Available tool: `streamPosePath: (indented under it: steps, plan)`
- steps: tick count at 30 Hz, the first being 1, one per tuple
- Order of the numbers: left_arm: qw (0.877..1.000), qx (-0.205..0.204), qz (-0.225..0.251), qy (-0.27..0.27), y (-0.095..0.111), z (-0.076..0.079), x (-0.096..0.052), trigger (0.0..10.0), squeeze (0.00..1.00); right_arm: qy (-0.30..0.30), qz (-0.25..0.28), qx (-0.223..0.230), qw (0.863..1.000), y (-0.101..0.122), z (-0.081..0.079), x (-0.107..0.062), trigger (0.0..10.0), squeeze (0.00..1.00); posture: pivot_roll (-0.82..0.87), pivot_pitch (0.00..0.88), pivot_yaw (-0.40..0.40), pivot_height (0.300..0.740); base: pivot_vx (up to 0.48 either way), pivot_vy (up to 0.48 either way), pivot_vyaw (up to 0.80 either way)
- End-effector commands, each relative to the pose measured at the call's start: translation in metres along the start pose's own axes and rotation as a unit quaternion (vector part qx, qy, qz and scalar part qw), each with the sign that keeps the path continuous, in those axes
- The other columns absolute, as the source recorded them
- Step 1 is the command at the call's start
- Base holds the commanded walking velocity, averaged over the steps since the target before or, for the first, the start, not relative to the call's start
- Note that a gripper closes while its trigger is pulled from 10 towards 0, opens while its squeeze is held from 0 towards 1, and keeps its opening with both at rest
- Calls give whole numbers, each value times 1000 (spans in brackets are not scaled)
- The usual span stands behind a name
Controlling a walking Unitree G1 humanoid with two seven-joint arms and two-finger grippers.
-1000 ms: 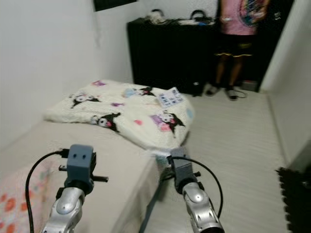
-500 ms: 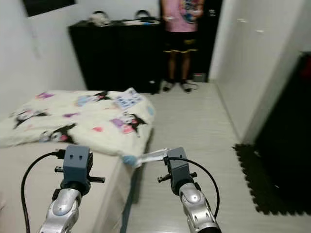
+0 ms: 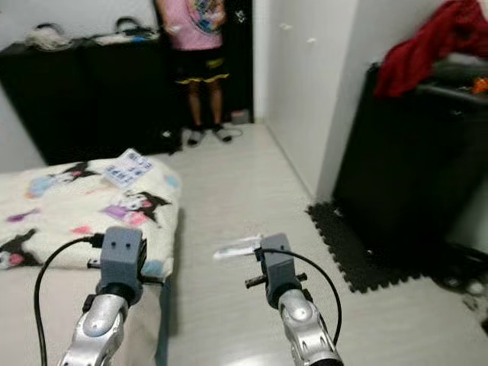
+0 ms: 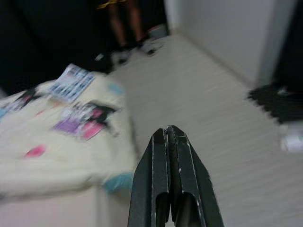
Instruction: Clean up the room
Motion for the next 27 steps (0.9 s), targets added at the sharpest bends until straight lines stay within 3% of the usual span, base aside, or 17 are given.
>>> streamPosePath:
  steps: [1, 16, 27]
  plan:
    - [1000, 8, -11, -1, -5, -3, -2, 10000, 0, 6, -7, 5, 1000, -3, -6, 0, 10000, 0, -44, 0, 27, 738, 0, 0, -800]
    - [1000, 14, -10, -4, -3, -7, 0, 10000, 0, 3, -10, 8, 1000, -5, -8, 1, 10000, 0, -35, 0, 50, 738, 0, 0, -800]
    - [1000, -10, -17, 10, -5, -6, 1, 10000, 0, -1, -9, 1, 1000, -3, -3, 4, 10000, 0, -45, 0, 40, 738, 0, 0, -800]
Point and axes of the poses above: a point about 5 cm out from each wrist's last joint towards the gripper, its own x axis pointing out of the wrist towards the gripper, its own y axis along the axis of the wrist's last joint, z = x × y, the point moved 3 cm from there along x, pointing out of the wrist towards the gripper, and after that the axes turned 5 degrees about x, right-handed, at the moved point
